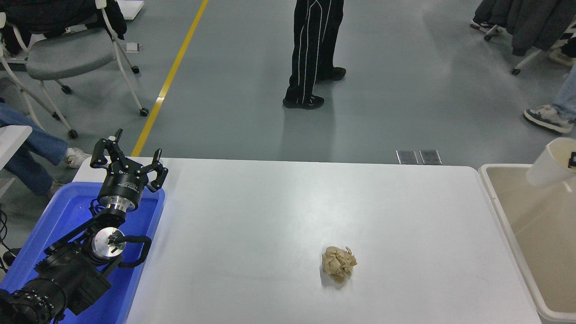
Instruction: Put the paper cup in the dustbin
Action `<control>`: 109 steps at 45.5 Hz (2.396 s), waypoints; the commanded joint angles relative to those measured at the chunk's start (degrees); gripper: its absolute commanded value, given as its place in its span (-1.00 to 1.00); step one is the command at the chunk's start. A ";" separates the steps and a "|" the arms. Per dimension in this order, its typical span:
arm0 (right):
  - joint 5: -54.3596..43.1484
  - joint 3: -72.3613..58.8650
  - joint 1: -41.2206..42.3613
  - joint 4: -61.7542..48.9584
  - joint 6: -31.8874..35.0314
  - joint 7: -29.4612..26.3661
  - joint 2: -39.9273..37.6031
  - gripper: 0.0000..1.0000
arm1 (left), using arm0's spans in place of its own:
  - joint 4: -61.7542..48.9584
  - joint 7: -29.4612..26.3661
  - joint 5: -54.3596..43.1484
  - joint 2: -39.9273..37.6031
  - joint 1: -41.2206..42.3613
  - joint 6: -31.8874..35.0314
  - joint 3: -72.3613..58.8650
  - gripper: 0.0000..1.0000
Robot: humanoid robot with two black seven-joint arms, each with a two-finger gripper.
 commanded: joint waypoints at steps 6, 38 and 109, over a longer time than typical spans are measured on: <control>12.51 0.55 -18.24 -24.92 -1.91 -0.25 14.28 -1.00 | 0.00 0.00 -0.01 0.00 0.00 0.00 0.00 1.00; 23.32 1.16 -26.07 -28.09 -8.42 -8.08 17.80 -1.00 | 0.00 0.00 -0.01 0.00 0.00 0.00 0.00 1.00; 29.56 2.31 -25.19 -28.36 -8.68 -7.99 23.33 1.00 | 0.00 0.00 -0.01 0.00 0.00 0.00 0.00 1.00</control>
